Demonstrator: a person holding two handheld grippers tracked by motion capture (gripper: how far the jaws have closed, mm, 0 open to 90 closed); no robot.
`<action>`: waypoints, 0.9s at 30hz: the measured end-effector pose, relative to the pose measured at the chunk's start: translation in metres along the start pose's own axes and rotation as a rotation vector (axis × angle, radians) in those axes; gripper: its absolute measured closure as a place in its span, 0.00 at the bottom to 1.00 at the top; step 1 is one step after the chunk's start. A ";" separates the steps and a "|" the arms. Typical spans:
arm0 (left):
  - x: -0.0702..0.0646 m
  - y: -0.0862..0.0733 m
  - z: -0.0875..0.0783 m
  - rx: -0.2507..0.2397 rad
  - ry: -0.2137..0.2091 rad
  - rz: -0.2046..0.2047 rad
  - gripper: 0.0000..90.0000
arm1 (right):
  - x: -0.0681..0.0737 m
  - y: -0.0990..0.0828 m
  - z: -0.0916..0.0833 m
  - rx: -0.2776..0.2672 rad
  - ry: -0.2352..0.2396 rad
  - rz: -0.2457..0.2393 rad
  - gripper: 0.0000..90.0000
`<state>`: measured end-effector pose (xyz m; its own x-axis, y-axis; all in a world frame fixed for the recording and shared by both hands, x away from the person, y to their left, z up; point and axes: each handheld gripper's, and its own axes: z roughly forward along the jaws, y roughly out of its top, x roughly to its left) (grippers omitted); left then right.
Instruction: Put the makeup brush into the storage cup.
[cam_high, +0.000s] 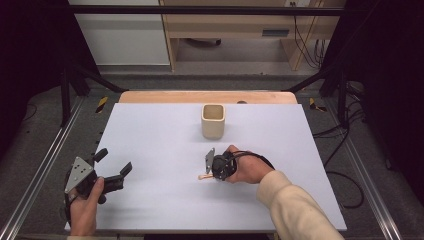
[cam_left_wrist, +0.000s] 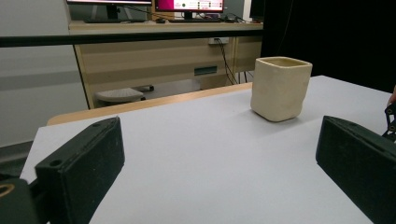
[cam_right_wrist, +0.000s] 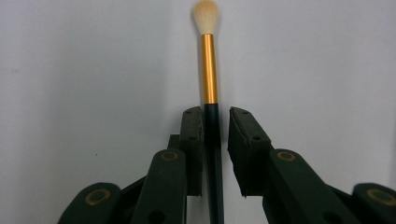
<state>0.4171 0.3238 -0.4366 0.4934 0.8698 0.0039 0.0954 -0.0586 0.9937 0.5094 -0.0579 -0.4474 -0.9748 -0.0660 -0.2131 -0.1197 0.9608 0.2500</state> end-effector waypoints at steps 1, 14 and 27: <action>0.000 0.000 0.000 0.000 0.000 0.000 0.00 | 0.000 0.000 0.000 0.002 0.000 0.002 0.85; 0.000 0.000 0.000 0.002 -0.001 0.005 0.00 | 0.000 0.002 0.000 0.013 0.018 -0.017 0.89; 0.000 0.000 -0.001 0.001 0.000 0.003 0.01 | -0.002 0.006 0.001 0.038 0.034 -0.020 0.92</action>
<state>0.4166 0.3241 -0.4362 0.4934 0.8698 0.0072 0.0943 -0.0617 0.9936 0.5108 -0.0518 -0.4462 -0.9782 -0.0938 -0.1853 -0.1326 0.9688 0.2093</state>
